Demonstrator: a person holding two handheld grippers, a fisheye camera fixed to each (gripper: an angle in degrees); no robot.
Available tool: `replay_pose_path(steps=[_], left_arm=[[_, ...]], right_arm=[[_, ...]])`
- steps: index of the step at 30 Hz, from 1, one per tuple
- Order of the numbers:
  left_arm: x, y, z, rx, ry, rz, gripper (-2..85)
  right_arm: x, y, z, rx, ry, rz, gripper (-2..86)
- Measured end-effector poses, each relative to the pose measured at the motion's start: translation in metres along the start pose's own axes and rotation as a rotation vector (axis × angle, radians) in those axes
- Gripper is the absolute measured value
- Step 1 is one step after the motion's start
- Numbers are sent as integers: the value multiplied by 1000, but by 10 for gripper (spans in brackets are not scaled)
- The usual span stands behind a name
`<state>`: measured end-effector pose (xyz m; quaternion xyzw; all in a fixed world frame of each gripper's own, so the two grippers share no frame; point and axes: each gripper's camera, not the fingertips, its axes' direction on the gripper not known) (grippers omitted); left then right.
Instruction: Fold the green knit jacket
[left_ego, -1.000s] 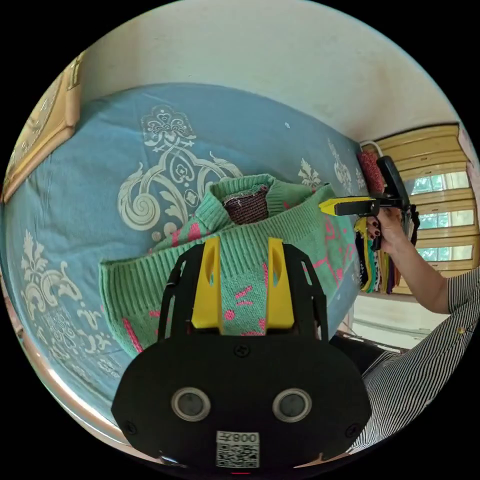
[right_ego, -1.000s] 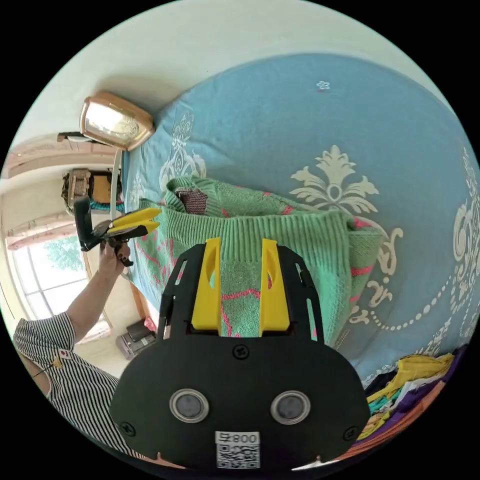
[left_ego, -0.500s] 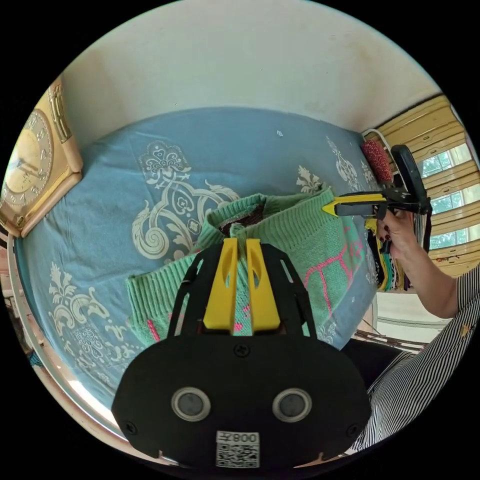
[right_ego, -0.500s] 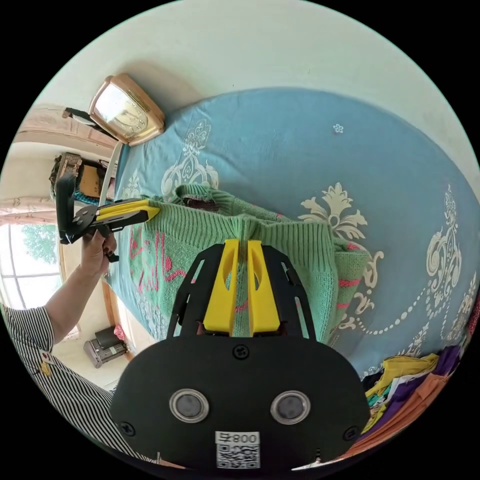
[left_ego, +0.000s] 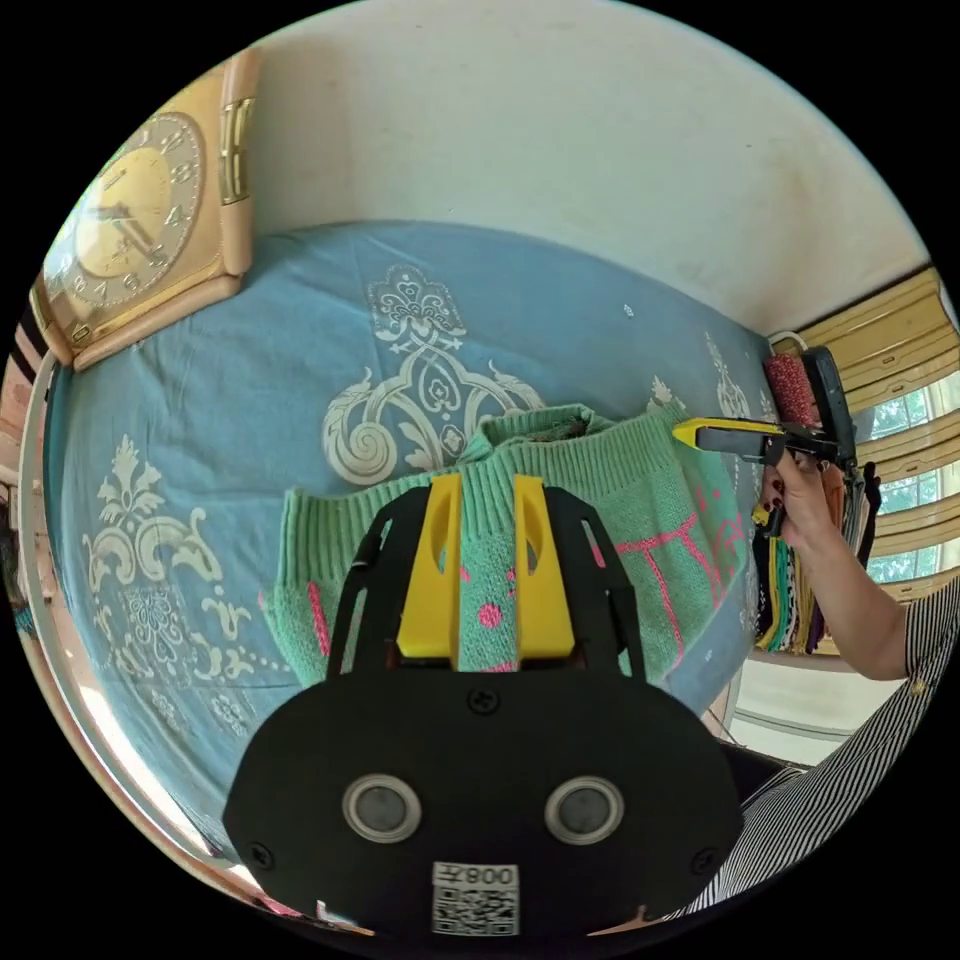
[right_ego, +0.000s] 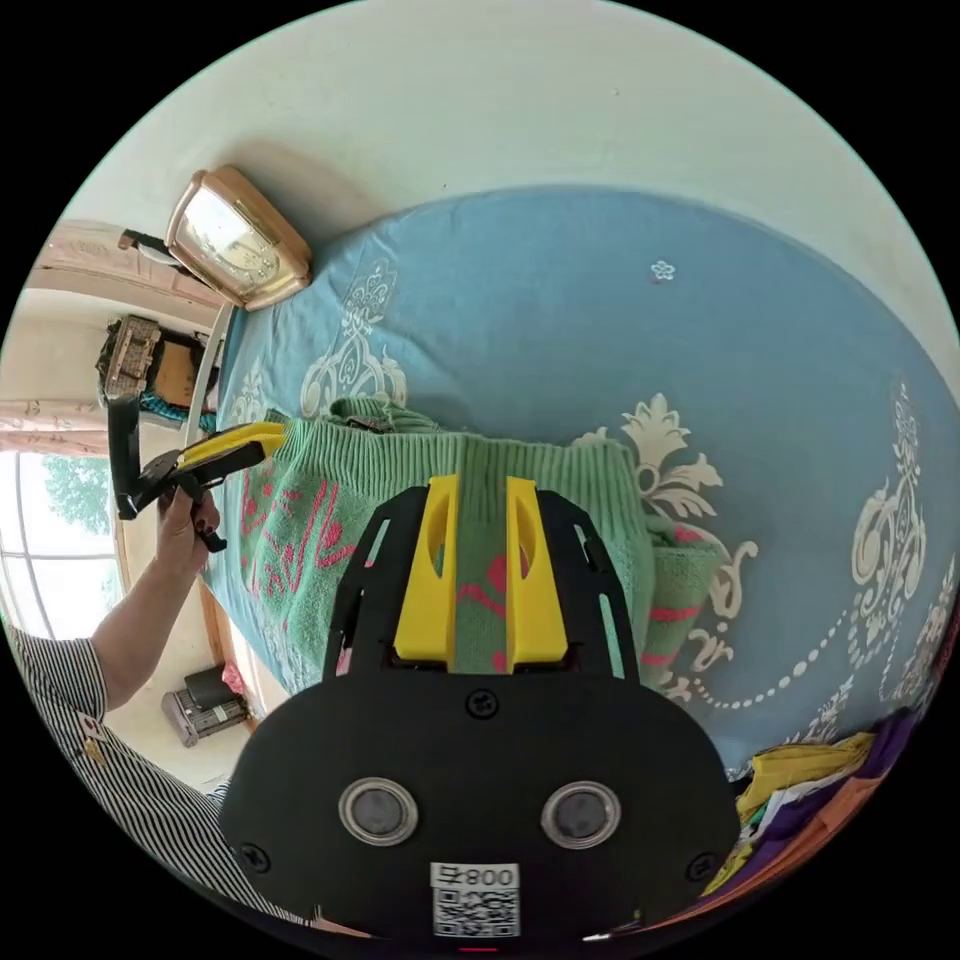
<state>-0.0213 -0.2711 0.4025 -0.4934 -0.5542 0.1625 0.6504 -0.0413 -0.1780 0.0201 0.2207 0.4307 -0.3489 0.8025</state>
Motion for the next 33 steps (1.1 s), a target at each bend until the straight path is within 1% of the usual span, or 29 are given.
replay_pose_path(steps=[2,3,6,7,10,12,16,17,21,24,25,27,28,29,33], left_arm=[[-15,24,-18,41,-11,-64,67],[-19,29,-20,42,-22,-80,63],[-41,42,4,-66,-89,-143,32],[-49,43,19,-125,-129,-148,18],[-69,40,18,-105,-46,-223,8],[-71,40,14,-81,-76,-235,5],[-66,41,11,-90,-98,-239,2],[-62,42,3,-68,-97,-232,2],[-51,55,-14,-11,-117,-206,2],[-67,62,12,-114,-151,-260,1],[-73,64,16,-84,-118,-254,1],[-86,65,14,-83,-35,-329,1],[-88,66,7,-64,-12,-350,1],[-86,70,-4,-21,-22,-350,1],[-69,93,-27,24,43,-322,2]], right_arm=[[13,28,-38,63,46,31,77],[15,33,-41,64,54,33,74],[31,41,-20,-39,129,43,43],[39,39,-1,-117,218,51,21],[48,42,-13,-104,224,74,8],[47,50,-23,-89,271,78,4],[64,58,-42,-61,175,164,1],[62,59,-55,-40,157,172,1],[32,80,-93,10,204,99,1],[32,99,-68,-77,279,89,0],[40,103,-46,-126,291,80,0],[50,105,-48,-91,249,114,0],[58,102,-54,-109,207,142,0],[64,104,-65,-88,174,163,0],[67,136,-115,6,176,188,1]])
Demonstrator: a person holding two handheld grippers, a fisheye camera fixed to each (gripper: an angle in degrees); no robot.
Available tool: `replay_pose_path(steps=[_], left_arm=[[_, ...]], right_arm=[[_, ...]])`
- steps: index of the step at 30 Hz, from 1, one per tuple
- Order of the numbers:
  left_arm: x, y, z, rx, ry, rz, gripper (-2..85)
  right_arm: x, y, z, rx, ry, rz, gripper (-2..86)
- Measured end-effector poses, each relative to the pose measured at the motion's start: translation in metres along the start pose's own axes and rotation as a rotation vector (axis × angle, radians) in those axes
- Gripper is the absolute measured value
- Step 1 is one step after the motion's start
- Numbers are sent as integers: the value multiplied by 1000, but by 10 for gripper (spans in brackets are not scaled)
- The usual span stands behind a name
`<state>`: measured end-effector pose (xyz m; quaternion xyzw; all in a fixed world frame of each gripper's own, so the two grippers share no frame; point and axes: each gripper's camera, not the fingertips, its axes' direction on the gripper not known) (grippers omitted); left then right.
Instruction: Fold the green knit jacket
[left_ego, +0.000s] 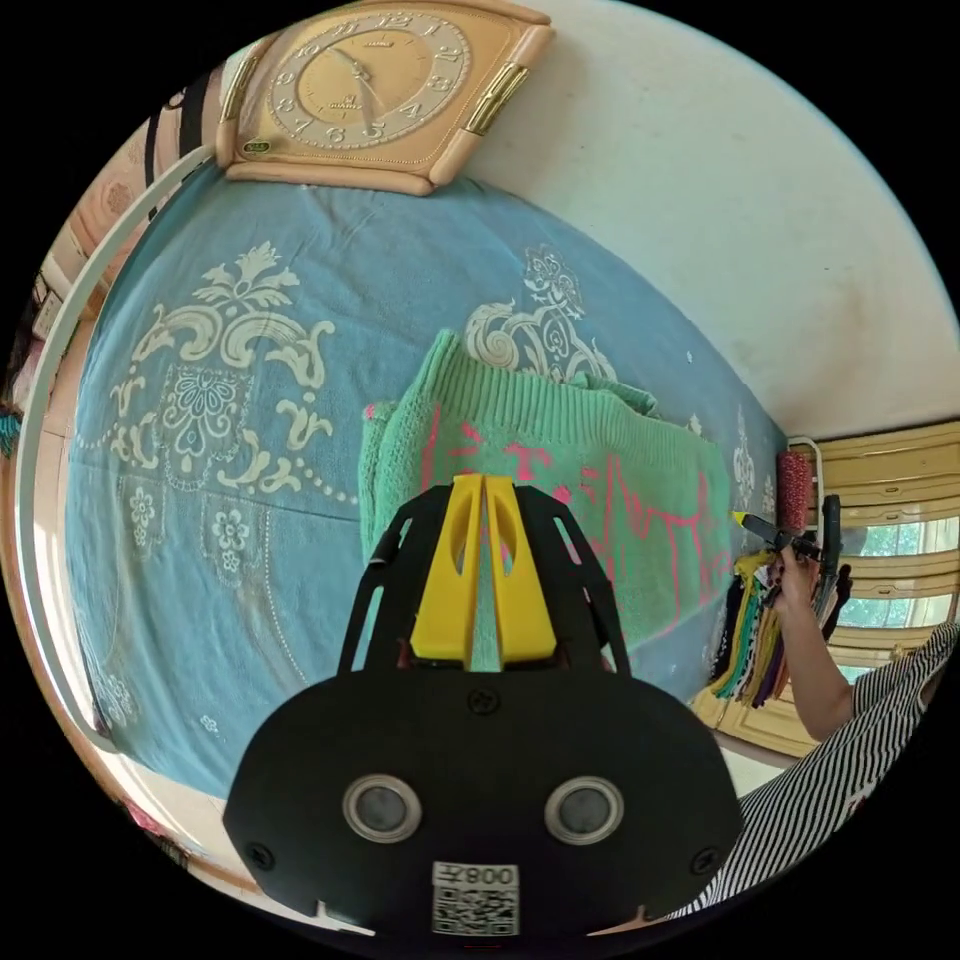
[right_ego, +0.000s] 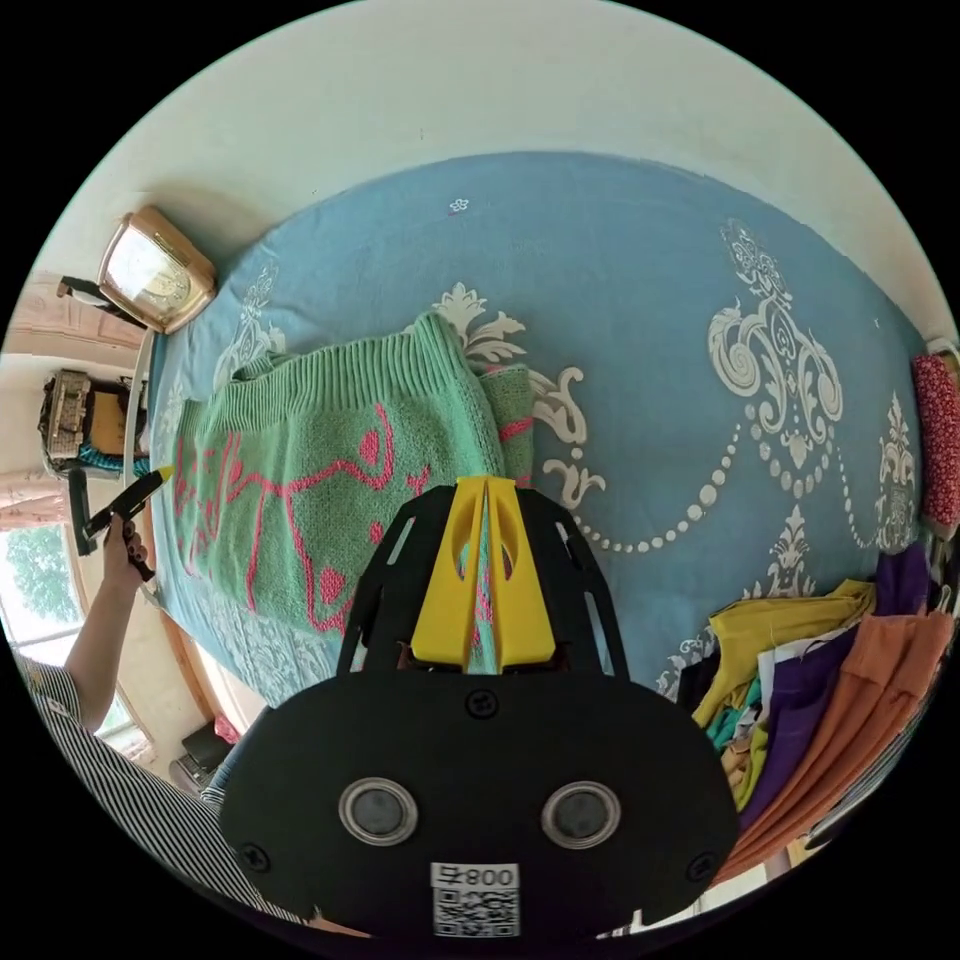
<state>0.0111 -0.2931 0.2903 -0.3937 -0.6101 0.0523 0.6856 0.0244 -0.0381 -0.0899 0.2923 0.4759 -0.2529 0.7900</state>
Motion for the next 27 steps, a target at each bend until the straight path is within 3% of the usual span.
replay_pose_path(steps=[3,6,8,14,18,21,23,27], left_arm=[[8,31,5,-34,0,-4,2],[12,43,53,-205,-69,31,2],[11,45,59,-145,-58,-17,2],[30,36,65,-211,-122,83,1],[25,31,64,-258,-62,10,1],[30,36,46,-181,-19,-22,1],[49,46,25,-93,14,18,1],[102,64,22,-101,60,162,2]], right_arm=[[10,39,-19,20,-9,15,1],[6,64,22,-103,-1,-30,1],[-6,76,64,-152,76,-91,1],[-10,93,76,-133,196,-157,-1],[37,101,75,-143,55,-61,-2],[77,111,69,-164,-62,-7,0],[113,135,44,-85,-122,45,5],[181,190,37,-40,-237,168,35]])
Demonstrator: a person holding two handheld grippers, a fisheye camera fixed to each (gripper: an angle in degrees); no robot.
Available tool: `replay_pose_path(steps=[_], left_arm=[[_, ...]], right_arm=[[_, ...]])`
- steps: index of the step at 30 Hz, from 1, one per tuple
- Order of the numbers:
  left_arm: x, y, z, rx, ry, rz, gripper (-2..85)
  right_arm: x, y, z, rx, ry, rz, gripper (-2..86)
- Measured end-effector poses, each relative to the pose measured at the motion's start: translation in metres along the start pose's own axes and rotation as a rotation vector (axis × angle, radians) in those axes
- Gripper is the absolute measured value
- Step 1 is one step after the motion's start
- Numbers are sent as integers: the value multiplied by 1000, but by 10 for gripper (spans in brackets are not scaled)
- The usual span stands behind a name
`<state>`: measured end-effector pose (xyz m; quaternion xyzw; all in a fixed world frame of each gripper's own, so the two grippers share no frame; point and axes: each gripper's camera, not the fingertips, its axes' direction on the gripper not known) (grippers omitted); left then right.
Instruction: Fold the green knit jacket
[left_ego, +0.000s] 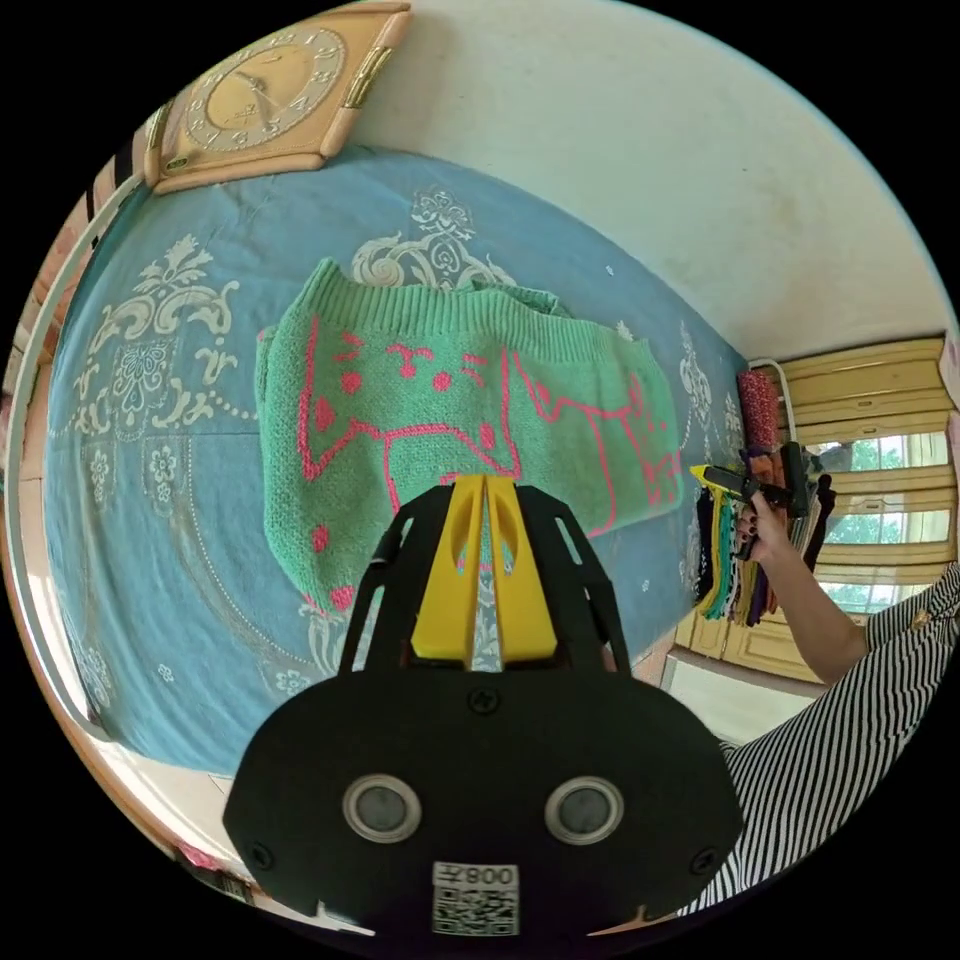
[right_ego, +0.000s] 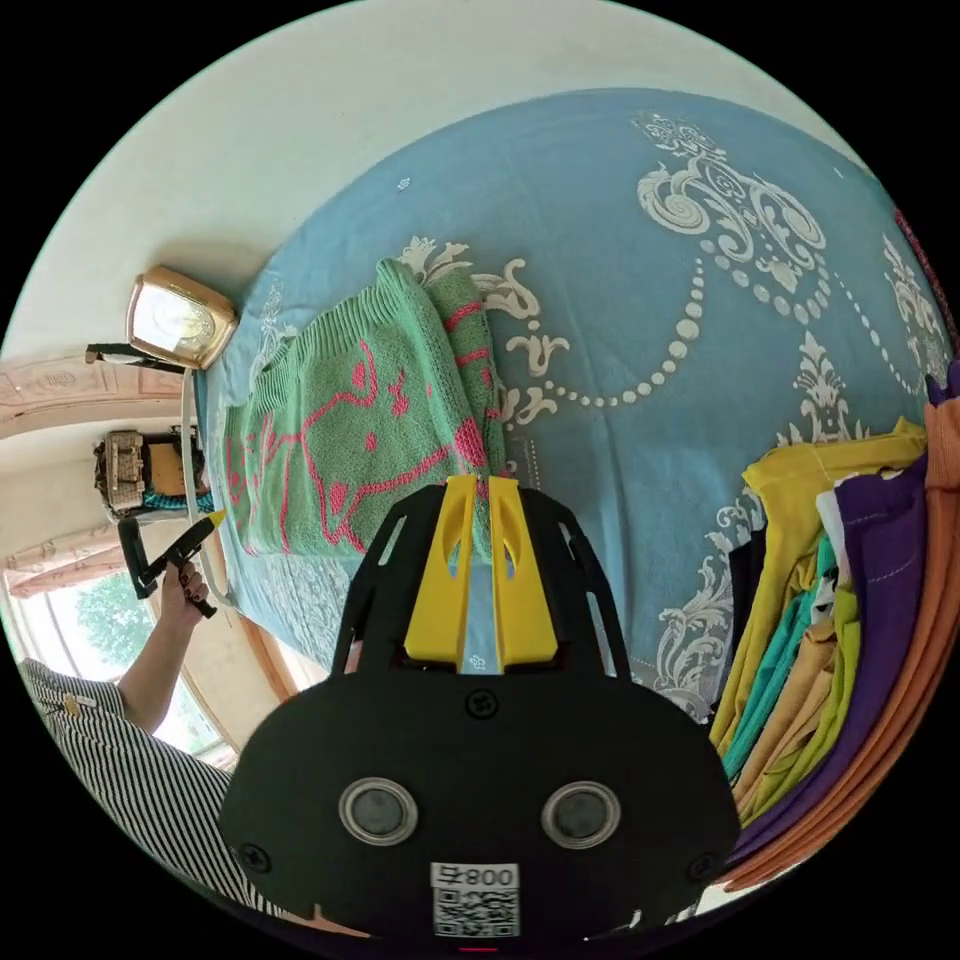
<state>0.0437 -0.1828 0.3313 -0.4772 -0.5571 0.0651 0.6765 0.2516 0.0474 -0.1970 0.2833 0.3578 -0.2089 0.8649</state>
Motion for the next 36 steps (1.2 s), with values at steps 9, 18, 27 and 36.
replay_pose_path(steps=[9,18,27,36], left_arm=[[119,-14,83,-119,-18,262,3],[167,-20,133,-253,-145,326,1],[187,-46,165,-249,-152,282,5],[295,20,134,-108,71,565,79]], right_arm=[[145,84,58,-63,-331,194,86],[226,119,101,-29,-499,273,70],[265,151,118,10,-610,284,39],[235,174,92,80,-767,175,31]])
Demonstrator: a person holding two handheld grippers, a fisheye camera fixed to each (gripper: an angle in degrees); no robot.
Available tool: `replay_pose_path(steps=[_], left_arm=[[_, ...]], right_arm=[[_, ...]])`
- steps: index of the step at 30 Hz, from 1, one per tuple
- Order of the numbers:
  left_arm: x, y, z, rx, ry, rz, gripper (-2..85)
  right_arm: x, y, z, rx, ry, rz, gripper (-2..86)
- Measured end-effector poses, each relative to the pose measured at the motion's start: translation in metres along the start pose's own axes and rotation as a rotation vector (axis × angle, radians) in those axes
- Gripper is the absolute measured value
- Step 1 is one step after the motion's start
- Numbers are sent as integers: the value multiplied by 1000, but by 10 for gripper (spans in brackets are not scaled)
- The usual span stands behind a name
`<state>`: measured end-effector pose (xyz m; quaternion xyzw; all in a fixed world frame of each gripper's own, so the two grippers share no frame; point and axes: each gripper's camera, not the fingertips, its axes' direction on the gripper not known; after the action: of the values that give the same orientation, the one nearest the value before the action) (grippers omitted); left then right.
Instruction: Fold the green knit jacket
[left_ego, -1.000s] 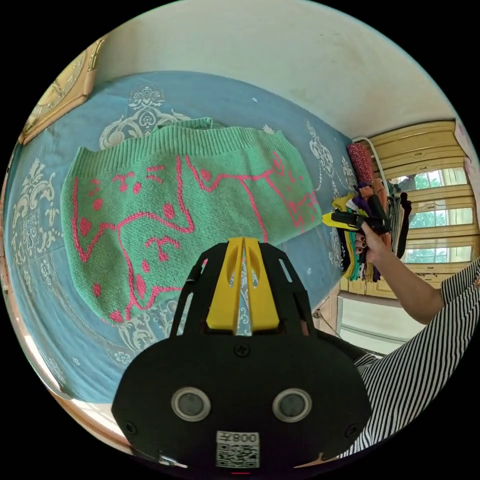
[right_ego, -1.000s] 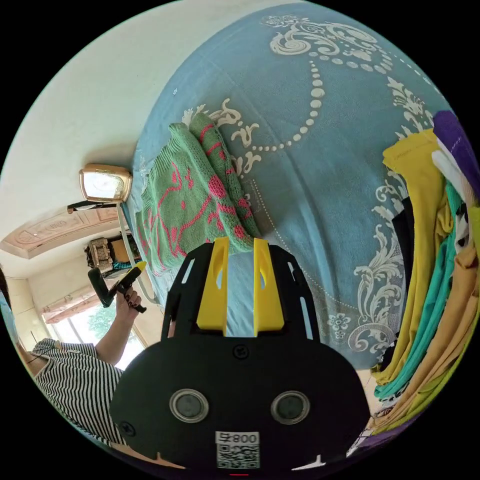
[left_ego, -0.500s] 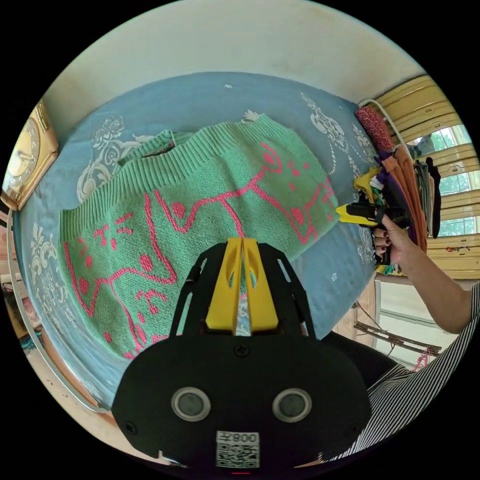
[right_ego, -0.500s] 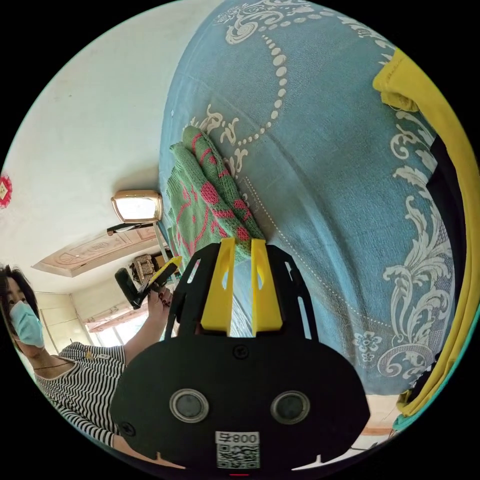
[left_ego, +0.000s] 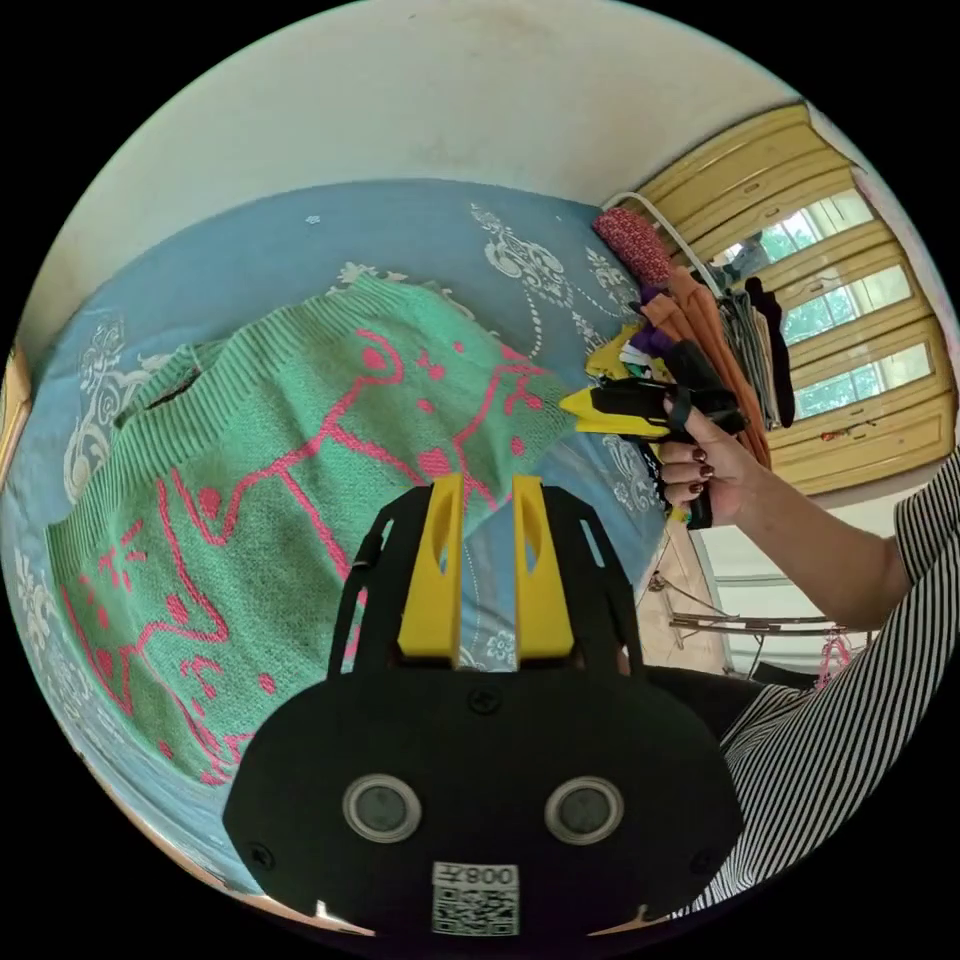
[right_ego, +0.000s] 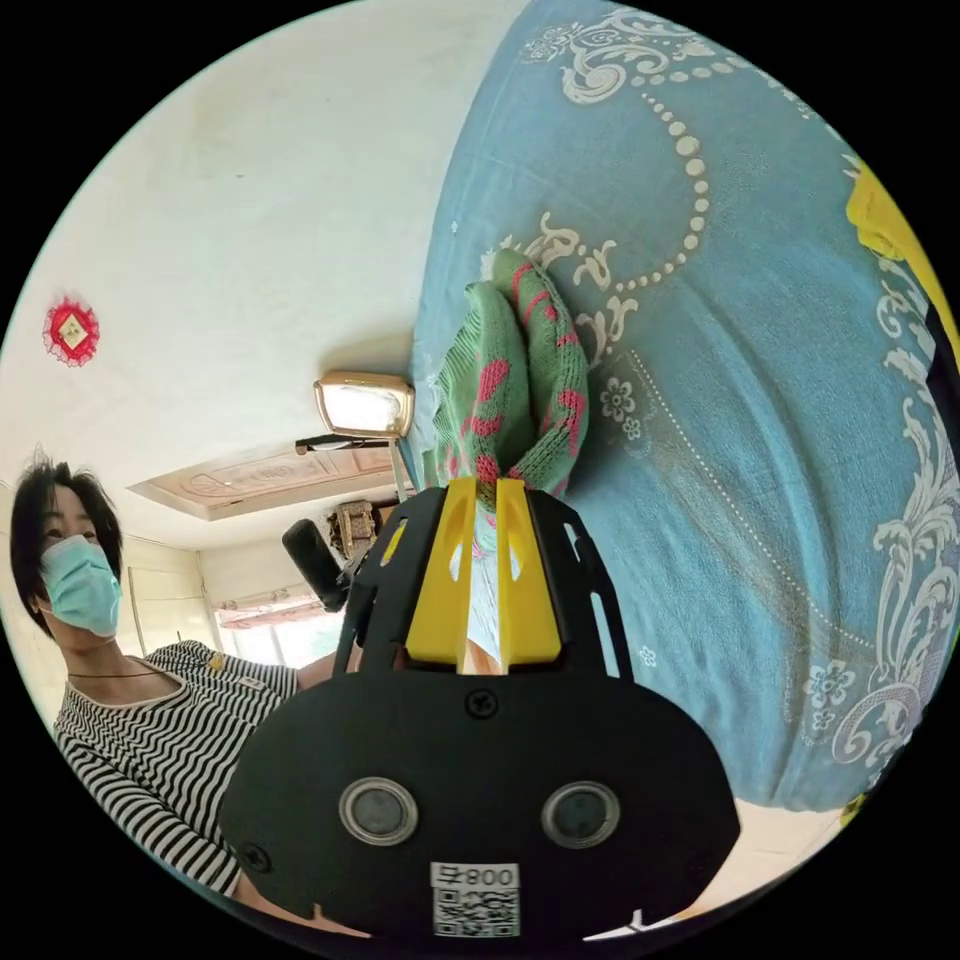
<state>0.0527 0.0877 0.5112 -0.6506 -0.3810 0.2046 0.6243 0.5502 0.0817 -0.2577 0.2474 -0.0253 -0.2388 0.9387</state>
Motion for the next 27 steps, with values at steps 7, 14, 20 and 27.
replay_pose_path(steps=[7,14,20,27], left_arm=[[80,-34,52,-88,-243,202,85],[87,-27,52,-86,-221,150,45],[98,-17,50,-70,-219,147,46],[104,-1,42,-53,-224,146,47]], right_arm=[[-58,-1,22,-63,46,-120,30],[-71,-12,-8,-46,66,-154,31],[-36,-95,-29,46,120,-57,78],[-48,-201,53,-109,203,-13,77]])
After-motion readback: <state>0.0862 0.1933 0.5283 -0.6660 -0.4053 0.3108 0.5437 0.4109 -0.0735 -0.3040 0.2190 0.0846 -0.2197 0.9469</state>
